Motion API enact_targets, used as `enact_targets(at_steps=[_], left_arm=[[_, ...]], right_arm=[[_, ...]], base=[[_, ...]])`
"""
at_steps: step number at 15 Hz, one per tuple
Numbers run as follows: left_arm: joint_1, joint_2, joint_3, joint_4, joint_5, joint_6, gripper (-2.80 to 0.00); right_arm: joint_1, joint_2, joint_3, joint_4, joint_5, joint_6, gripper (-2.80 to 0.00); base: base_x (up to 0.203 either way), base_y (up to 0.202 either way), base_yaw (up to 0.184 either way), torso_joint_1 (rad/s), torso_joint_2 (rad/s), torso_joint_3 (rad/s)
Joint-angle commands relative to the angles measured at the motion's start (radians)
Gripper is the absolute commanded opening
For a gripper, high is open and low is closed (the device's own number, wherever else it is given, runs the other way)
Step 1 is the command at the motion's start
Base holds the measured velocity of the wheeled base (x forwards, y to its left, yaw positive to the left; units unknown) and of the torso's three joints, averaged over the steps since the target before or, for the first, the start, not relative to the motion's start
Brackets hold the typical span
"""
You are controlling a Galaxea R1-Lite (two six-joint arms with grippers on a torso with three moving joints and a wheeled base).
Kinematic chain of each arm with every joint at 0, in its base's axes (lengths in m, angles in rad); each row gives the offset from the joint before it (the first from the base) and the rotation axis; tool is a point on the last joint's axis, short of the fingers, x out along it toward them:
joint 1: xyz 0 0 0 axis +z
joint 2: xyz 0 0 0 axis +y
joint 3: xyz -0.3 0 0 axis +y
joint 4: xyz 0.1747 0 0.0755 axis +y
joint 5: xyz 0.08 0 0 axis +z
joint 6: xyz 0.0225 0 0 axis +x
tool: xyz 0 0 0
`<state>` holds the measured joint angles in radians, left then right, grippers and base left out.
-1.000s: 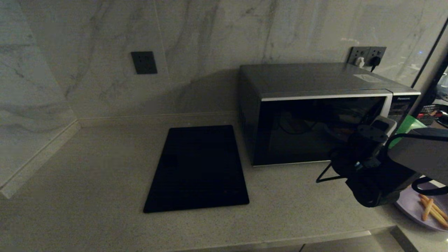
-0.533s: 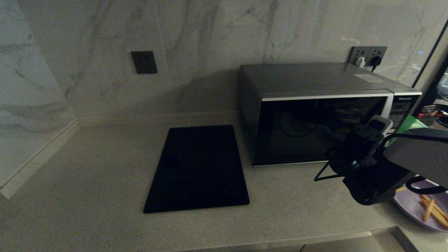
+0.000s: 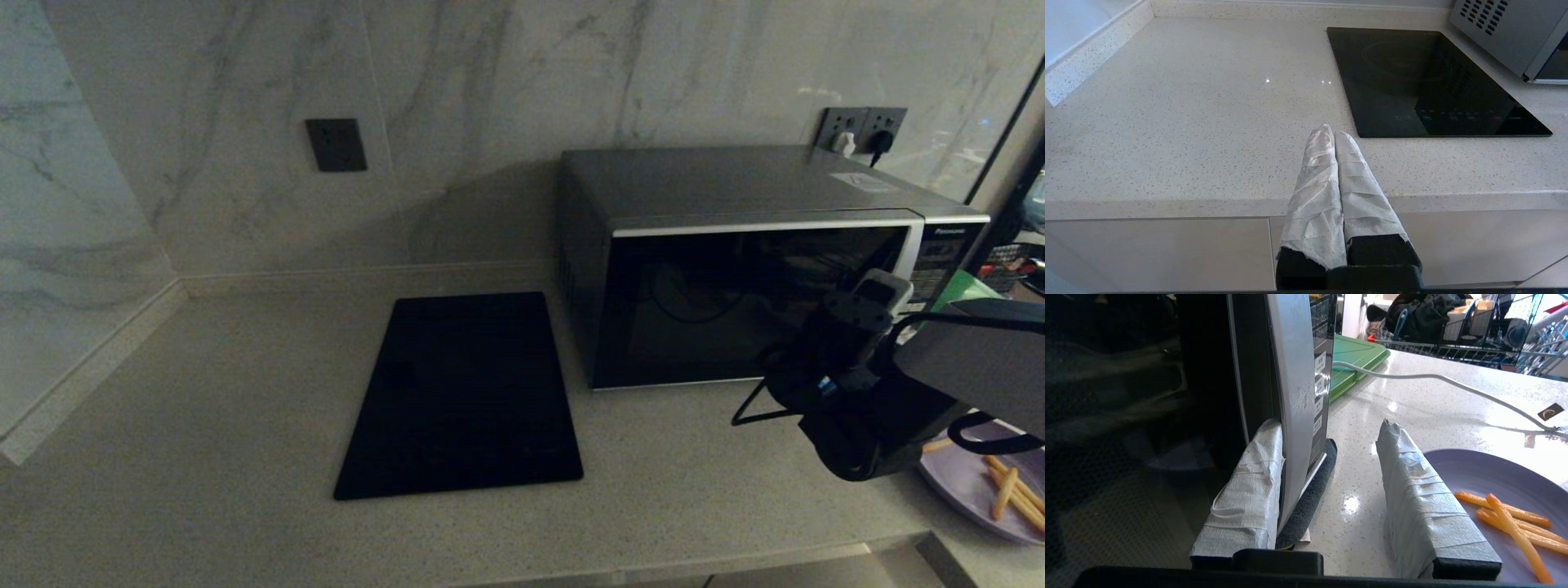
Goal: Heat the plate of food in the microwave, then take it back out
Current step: Open the microwave oven
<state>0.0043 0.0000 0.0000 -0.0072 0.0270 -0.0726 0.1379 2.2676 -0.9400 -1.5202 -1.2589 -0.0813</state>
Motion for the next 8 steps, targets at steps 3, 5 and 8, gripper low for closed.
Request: enact_targets(at_steps=[3,5,8], left_arm=[[0.0,0.002,0.0,0.0,0.001,-0.001,-2.8],[0.0,0.002,0.0,0.0,0.001,-0.001,-2.8],[0.0,0.002,0.0,0.0,0.001,-0.001,-2.8]], right_arm=[[0.002,-0.014,0.003,-0.01,-0.025,-0.002,-2.8],[0.011,-0.022,0.008,-0.01,-0.027,-0.002,-2.8],[0.041,-0.032,0.044,-0.01,-0.036,0.0,-2.8]], base=[[0.0,0.0,0.0,0.0,0.0,0.0],[0.0,0.0,0.0,0.0,0.0,0.0],[0.0,0.0,0.0,0.0,0.0,0.0]])
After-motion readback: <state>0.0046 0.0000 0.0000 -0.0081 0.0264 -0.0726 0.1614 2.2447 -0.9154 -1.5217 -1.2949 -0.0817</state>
